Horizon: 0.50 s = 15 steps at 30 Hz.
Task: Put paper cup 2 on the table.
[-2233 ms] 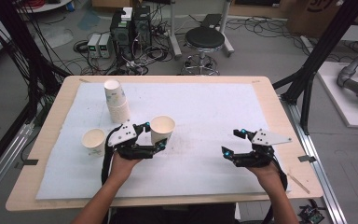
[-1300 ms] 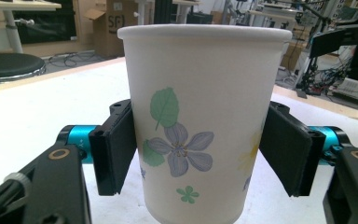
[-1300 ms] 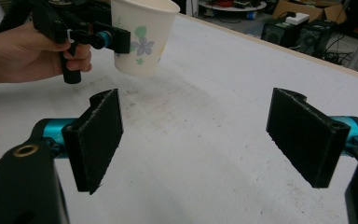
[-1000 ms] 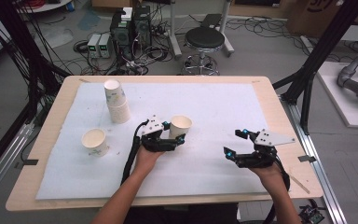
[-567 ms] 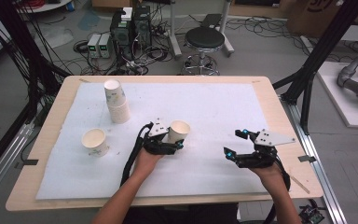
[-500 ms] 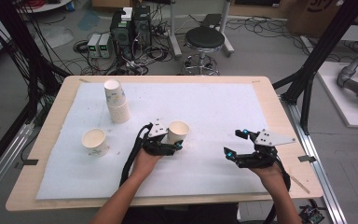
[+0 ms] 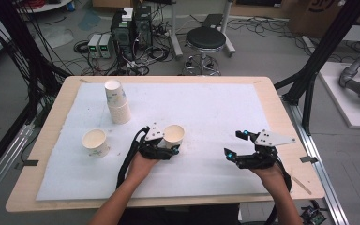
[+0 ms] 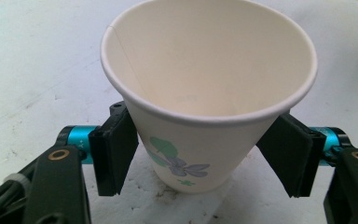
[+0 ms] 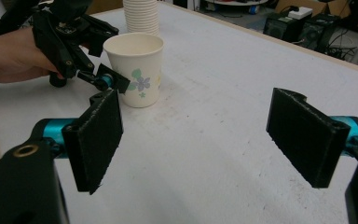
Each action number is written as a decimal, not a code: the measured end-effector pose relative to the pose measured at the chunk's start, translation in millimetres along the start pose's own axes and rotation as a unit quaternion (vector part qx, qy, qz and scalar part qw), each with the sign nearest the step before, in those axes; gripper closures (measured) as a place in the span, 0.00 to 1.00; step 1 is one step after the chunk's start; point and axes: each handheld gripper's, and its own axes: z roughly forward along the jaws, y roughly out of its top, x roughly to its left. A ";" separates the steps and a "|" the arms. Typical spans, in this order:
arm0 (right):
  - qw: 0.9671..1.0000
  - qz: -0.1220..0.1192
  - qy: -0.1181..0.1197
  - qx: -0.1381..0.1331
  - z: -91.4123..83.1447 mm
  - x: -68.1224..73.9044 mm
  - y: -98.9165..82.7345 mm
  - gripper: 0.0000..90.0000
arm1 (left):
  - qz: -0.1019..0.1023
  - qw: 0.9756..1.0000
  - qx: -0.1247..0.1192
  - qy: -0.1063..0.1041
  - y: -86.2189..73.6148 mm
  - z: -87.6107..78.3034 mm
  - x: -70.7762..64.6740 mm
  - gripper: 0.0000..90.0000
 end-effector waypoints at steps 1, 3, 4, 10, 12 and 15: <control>1.000 0.002 0.000 0.000 0.0 0.0 -0.4 0.21 | 0.000 1.000 0.000 -0.003 -0.2 -0.3 -0.3 0.32; 1.000 0.002 0.000 0.000 0.0 -1.1 -0.9 0.21 | -0.002 1.000 -0.009 -0.005 -0.8 -2.2 -0.9 0.28; 1.000 0.004 0.000 0.001 -0.3 -1.3 -1.1 0.21 | -0.004 1.000 -0.016 -0.007 -1.3 -4.3 -0.3 0.27; 1.000 0.009 -0.006 0.008 -1.4 -2.5 -4.5 0.21 | -0.017 0.998 -0.050 -0.016 -2.9 -24.1 3.6 0.22; 1.000 0.008 -0.008 0.009 -2.2 -2.7 -5.1 0.21 | -0.017 0.998 -0.061 -0.020 -2.3 -34.2 4.5 0.21; 1.000 0.009 -0.011 0.007 -3.0 -3.0 -5.2 0.21 | -0.017 0.997 -0.076 -0.027 -2.4 -45.9 5.3 0.20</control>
